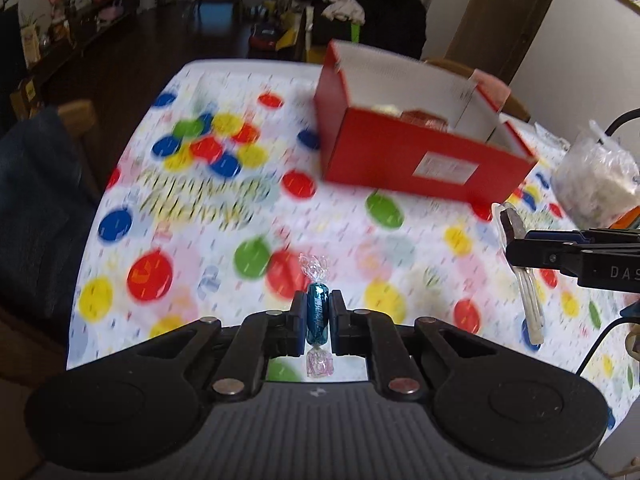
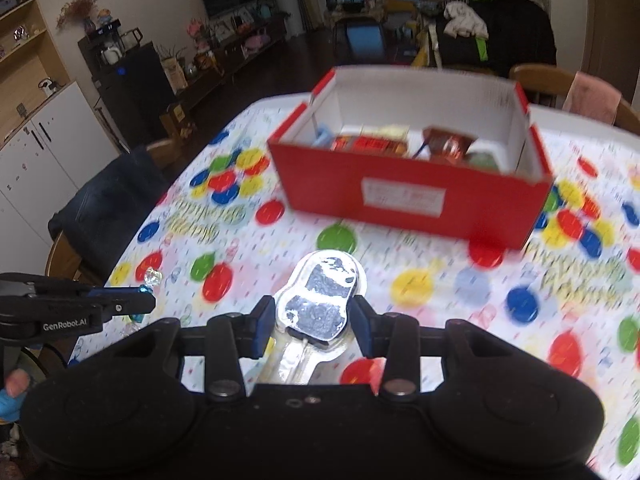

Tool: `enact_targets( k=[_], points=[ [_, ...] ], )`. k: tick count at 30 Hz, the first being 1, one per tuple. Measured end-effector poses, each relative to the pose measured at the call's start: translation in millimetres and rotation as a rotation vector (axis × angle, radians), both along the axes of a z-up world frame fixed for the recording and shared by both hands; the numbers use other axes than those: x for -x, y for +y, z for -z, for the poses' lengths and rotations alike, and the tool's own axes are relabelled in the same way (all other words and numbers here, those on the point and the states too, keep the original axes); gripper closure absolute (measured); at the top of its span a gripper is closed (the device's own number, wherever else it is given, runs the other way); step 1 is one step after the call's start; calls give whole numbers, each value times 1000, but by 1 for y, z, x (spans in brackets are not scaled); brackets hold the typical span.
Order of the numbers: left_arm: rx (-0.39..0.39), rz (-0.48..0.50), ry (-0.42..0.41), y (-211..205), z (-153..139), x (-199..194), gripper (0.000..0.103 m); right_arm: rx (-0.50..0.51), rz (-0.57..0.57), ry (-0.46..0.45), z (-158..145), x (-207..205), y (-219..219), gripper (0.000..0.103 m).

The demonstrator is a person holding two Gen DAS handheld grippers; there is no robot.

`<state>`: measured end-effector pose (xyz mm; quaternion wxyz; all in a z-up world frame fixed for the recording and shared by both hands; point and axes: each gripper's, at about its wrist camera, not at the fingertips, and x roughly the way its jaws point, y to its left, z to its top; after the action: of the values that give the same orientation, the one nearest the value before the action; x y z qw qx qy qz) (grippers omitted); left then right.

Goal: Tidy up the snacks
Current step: 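Carry the blue candy and the lollipop over the red box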

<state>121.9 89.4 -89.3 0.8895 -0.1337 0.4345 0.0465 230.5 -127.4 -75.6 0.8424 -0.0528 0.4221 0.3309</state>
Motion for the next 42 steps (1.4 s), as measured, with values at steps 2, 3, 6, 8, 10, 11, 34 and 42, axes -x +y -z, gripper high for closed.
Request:
enact_targets(
  k=[2,3,6,8,10,11,34,42],
  points=[
    [-10,6,-11,-4,-8,-12,92,-5,7,-21,-7,-8,-4,63],
    [-14,10,-21,-6,-13,-18,92,-7,10,-34,-11,-13,-6,63],
    [-33,26,-48,-12,-25,-36,92,-8,24,-67,-20,-28,-12,63],
    [-37,35,-63,-15,-32,-48,92,-10,31,-86,-26,-39,-15,63],
    [-45,47,-77,-20,-40,-62,92,-8,34,-105,-31,-50,-17,63],
    [-50,52,-83,-22,-43,-69,92,-6,35,-115,-34,-56,-18,63],
    [-108,9,71,-12,-6,-174,92,-33,56,-136,-38,-158,-23,63],
    [-107,128,82,-35,19,-163,91,-82,34,-113,-34,-143,-32,63]
  ],
)
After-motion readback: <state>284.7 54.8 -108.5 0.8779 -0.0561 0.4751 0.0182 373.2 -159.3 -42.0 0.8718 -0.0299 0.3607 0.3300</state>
